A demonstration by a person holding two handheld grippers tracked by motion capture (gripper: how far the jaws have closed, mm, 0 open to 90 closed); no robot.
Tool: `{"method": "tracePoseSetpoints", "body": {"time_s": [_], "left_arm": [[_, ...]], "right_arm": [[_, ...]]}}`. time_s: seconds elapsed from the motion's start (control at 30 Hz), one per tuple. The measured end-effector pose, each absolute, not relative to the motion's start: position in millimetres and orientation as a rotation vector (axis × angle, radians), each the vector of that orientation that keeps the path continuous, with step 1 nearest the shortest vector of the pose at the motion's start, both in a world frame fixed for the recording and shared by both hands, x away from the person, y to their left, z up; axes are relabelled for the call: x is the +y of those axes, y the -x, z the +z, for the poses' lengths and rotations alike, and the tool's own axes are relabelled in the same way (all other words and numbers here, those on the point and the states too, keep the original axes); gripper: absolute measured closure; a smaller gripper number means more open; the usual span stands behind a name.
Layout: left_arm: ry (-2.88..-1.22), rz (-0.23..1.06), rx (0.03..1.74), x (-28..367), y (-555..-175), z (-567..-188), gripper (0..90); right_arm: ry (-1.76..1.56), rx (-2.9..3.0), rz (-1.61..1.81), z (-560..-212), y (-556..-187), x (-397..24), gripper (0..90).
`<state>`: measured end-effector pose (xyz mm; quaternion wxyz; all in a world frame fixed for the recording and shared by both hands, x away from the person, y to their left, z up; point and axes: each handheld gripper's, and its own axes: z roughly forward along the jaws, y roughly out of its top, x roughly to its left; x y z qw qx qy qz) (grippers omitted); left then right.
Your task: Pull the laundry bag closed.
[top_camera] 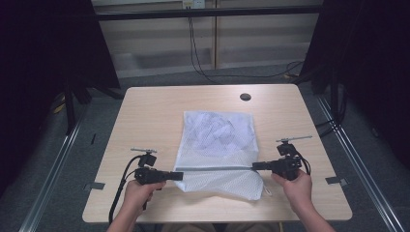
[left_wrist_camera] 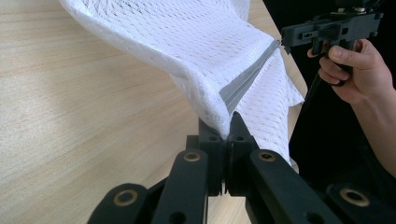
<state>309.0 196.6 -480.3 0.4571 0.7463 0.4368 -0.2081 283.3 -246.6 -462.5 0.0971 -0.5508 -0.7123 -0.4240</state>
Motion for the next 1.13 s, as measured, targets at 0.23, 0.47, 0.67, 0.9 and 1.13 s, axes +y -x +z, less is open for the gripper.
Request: {"method": "tracePoseSetpoints", "body": {"time_s": [0.23,0.47,0.67,0.9,1.13], "left_arm": [[-1.844,-0.516,1.075,197.6,-309.2,-480.9,88.3],[-1.838,-0.529,1.068,195.8,-308.6,-480.7,88.3],[-1.891,-0.505,1.052,197.3,-309.3,-477.3,56.7],[-1.972,-0.250,1.032,203.0,-309.5,-464.7,22.2],[-2.006,-0.093,1.039,205.5,-311.3,-461.7,16.6]], "right_arm": [[1.675,-2.085,-1.273,-461.3,-277.0,-267.8,86.9],[1.686,-2.111,-1.270,-459.7,-273.6,-270.2,86.8],[1.686,-2.166,-1.276,-457.5,-271.9,-267.9,83.7],[1.729,-2.157,-1.376,-454.4,-270.4,-272.2,43.7],[1.765,-2.248,-1.434,-449.6,-268.4,-273.3,25.9]]}}
